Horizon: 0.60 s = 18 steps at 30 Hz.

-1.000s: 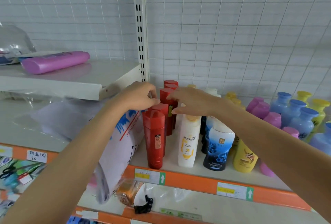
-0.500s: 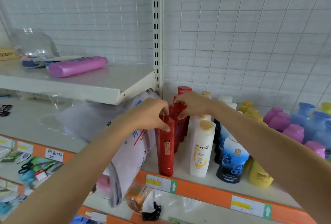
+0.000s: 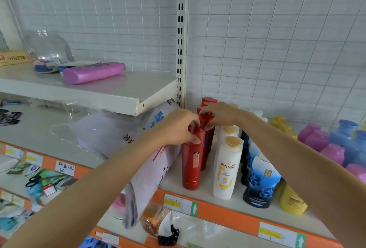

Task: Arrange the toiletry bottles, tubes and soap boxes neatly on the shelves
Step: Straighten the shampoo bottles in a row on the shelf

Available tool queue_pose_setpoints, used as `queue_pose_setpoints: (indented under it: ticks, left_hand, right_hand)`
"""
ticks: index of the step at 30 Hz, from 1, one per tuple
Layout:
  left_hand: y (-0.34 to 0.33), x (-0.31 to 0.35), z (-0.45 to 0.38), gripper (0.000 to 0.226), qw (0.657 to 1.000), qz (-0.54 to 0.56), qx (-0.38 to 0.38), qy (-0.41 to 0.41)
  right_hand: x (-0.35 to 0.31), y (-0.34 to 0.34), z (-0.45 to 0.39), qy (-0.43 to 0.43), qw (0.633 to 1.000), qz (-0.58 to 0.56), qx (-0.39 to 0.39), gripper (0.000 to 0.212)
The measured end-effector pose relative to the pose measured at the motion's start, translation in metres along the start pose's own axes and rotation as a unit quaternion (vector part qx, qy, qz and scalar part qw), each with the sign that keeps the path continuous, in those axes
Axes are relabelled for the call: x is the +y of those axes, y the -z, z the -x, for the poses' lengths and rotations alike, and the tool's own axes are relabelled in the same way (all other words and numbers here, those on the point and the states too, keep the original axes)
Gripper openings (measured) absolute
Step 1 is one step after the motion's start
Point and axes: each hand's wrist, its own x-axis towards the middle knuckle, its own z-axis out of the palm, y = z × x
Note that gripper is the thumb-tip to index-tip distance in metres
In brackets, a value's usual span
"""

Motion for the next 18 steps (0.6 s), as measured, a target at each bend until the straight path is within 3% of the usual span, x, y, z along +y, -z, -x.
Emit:
queue_pose_setpoints:
  ticks: [5, 18]
  left_hand:
    - [-0.002, 0.006, -0.017, 0.048, 1.0, -0.023, -0.004, -0.008]
    - [-0.013, 0.005, -0.015, 0.05, 0.999, -0.035, 0.007, -0.014]
  right_hand:
    - [-0.003, 0.0, 0.003, 0.012, 1.0, -0.019, 0.009, 0.032]
    - [-0.009, -0.002, 0.012, 0.024, 0.998, -0.05, 0.021, 0.031]
